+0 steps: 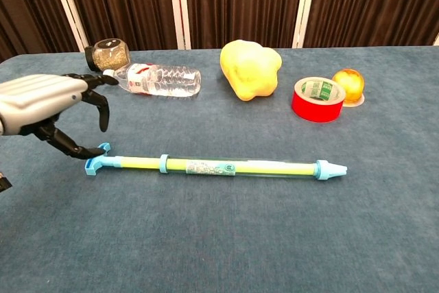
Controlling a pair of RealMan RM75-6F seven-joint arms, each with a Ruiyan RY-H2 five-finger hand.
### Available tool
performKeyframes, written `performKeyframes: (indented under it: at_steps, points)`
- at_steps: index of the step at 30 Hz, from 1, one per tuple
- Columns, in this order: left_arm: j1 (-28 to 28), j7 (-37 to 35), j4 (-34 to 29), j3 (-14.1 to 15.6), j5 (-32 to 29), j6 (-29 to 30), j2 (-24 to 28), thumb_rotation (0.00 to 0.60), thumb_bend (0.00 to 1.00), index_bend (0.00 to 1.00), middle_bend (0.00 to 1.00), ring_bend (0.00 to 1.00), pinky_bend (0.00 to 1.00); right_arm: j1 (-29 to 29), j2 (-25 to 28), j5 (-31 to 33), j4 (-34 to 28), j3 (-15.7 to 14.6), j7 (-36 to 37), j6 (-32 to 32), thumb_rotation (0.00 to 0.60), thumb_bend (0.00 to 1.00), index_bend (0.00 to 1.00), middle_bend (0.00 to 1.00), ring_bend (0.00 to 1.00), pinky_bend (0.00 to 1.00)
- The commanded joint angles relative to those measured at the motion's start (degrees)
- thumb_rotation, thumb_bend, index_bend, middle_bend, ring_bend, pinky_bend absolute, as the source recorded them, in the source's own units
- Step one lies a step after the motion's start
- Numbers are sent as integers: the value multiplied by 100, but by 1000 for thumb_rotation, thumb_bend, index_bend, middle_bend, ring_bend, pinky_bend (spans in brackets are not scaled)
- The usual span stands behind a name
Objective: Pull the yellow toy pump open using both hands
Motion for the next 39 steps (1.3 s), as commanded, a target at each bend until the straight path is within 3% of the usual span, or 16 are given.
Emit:
performKeyframes:
  at_steps: [1, 19, 30, 39]
  points:
    - [-123, 190, 173, 22, -149, -29, -213, 600, 222, 450, 0, 0, 1, 0, 1, 2, -3, 2, 0, 0, 600, 165, 0, 0, 0, 0]
    - [-610, 811, 1113, 95, -667, -27, -1117, 600, 236, 482, 0, 0, 1, 1, 5, 52, -50, 18, -13, -22, 600, 165, 0, 0, 0, 0]
    - [-779, 957, 1376, 80, -1007, -104, -1297, 600, 257, 491, 0, 0, 1, 8, 5, 62, -71, 23, -14, -37, 600, 167, 0, 0, 0, 0]
    - [-815, 947, 1344, 171, -1108, -104, -1323, 600, 360, 546, 4, 0, 1, 9, 6, 62, -81, 25, -8, -36, 600, 167, 0, 0, 0, 0]
